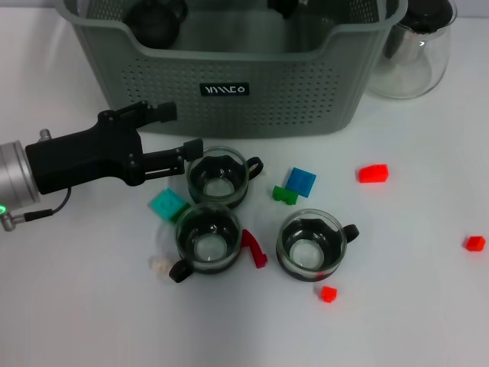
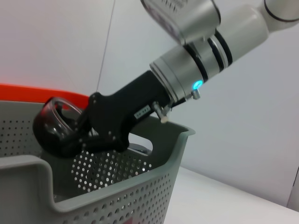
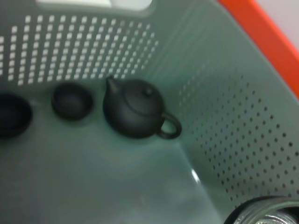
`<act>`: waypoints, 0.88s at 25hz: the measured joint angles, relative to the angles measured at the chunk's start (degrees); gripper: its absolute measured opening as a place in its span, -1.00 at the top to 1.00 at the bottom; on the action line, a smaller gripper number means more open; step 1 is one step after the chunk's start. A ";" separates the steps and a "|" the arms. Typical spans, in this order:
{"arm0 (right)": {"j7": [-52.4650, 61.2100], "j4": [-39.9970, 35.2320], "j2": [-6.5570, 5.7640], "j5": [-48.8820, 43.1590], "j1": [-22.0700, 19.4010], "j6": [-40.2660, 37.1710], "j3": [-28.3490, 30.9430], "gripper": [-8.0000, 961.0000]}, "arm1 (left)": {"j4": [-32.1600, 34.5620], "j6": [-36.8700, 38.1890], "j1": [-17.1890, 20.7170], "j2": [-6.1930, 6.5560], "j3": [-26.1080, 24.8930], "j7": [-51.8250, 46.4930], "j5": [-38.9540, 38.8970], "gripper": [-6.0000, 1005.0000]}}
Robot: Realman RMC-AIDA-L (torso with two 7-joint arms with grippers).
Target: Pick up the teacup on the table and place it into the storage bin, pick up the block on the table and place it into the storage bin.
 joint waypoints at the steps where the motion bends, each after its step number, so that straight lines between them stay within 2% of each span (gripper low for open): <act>1: 0.11 0.16 0.06 -0.47 -0.05 0.01 -0.17 0.86 | 0.00 0.01 0.00 -0.02 0.00 0.00 -0.06 -0.71; 14: 0.89 0.34 -0.10 -1.23 -0.94 -2.35 0.41 0.87 | 0.00 -0.15 0.00 -0.08 0.00 0.00 -0.18 -0.71; 22: 4.39 -1.46 -0.90 -1.20 -1.01 -7.22 0.52 0.87 | 0.00 -0.41 0.00 -0.24 0.00 -0.01 -0.18 -0.71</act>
